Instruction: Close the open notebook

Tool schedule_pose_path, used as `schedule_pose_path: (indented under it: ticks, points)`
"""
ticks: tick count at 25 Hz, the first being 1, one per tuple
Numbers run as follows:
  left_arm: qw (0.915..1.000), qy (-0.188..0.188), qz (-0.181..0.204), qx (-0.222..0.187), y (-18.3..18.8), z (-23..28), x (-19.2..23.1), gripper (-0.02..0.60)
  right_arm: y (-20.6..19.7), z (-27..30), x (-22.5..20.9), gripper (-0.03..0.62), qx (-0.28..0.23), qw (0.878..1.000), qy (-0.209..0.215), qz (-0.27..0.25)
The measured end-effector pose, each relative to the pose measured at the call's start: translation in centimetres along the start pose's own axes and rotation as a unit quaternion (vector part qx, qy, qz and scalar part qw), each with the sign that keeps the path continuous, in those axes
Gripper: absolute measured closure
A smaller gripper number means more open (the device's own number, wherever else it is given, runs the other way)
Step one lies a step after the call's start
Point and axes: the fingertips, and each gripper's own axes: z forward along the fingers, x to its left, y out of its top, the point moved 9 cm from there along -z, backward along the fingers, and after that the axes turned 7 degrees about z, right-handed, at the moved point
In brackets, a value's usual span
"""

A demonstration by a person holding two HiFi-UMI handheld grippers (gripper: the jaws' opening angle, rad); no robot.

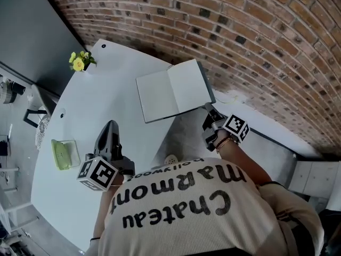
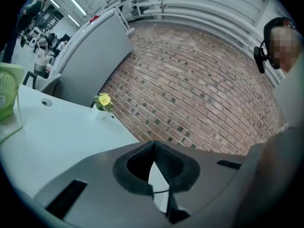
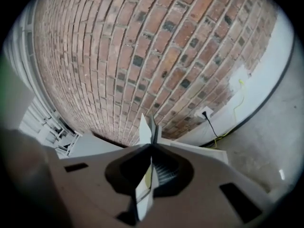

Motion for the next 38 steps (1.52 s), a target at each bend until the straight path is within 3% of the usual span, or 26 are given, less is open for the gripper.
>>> schedule_pose_path:
  ticks: [7, 12, 22, 30, 38]
  points:
    - [0.9998, 0.011, -0.004, -0.013, -0.5, 0.0, -1.2, 0.581, 1.1, 1.0, 3.5, 0.58, 0.041, 0.994, 0.018, -0.099]
    - [0.9991, 0.03, -0.008, -0.028, -0.6, -0.3, -2.4, 0.581, 2.1, 2.0, 5.2, 0.582, 0.091, 0.983, 0.034, -0.159]
    - [0.9938, 0.087, -0.027, -0.063, -2.6, -1.7, -6.5, 0.581, 3.8, 4.1, 8.3, 0.58, 0.203, 0.928, 0.077, -0.303]
    - [0.9825, 0.161, -0.036, -0.087, -4.5, -5.7, -8.7, 0.581, 3.2, 5.3, 9.2, 0.58, 0.253, 0.902, 0.124, -0.328]
    - [0.97, 0.208, -0.051, -0.116, -6.9, -8.2, -10.8, 0.581, 2.2, 5.9, 10.0, 0.582, 0.296, 0.865, 0.168, -0.368]
